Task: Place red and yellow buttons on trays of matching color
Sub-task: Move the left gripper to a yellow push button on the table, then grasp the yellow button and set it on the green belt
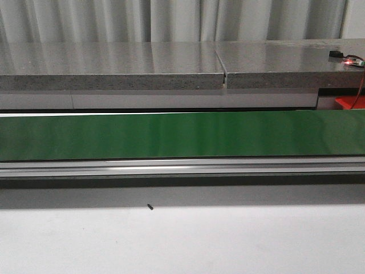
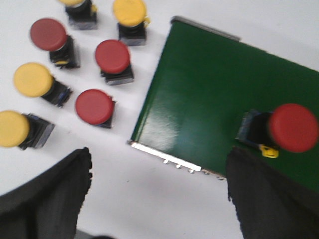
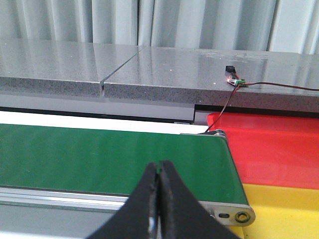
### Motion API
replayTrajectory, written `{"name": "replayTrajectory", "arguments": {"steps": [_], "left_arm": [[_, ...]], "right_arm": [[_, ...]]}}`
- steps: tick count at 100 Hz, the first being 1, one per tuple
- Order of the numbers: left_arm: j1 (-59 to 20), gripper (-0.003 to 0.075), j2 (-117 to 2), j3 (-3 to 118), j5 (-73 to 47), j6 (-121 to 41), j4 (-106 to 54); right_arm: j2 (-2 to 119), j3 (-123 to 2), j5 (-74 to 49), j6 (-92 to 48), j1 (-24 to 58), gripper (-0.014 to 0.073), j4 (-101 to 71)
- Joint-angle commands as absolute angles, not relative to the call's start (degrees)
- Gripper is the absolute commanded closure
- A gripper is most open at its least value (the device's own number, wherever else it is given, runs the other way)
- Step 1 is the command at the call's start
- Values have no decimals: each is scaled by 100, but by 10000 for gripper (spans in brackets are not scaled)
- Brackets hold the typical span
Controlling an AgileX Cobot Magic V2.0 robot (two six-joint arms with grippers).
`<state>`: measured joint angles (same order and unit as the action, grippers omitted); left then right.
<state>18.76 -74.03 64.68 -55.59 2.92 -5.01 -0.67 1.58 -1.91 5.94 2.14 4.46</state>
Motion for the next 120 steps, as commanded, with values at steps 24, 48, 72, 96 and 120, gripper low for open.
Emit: {"name": "replayTrajectory", "arguments": {"steps": [24,48,72,96,120], "left_arm": [[3134,197,-7223,6228,-5359,303,-441],[3778,197,-7625,6223,-5373,289,-462],[3819,197,-8325,6223,-5025,289,-450],[3819,197,-8893,6298,-4677,289,-450],[3861,197,-9235,6298,-4342,289,-429]], "right_arm": [[-171,65,234,599,188,661,501],[-171,65,234,599,188,661,501],[-171,65,234,599,188,661,501],[-171,65,234,599,188,661,501],[-171,65,234,599,188,661,501]]}}
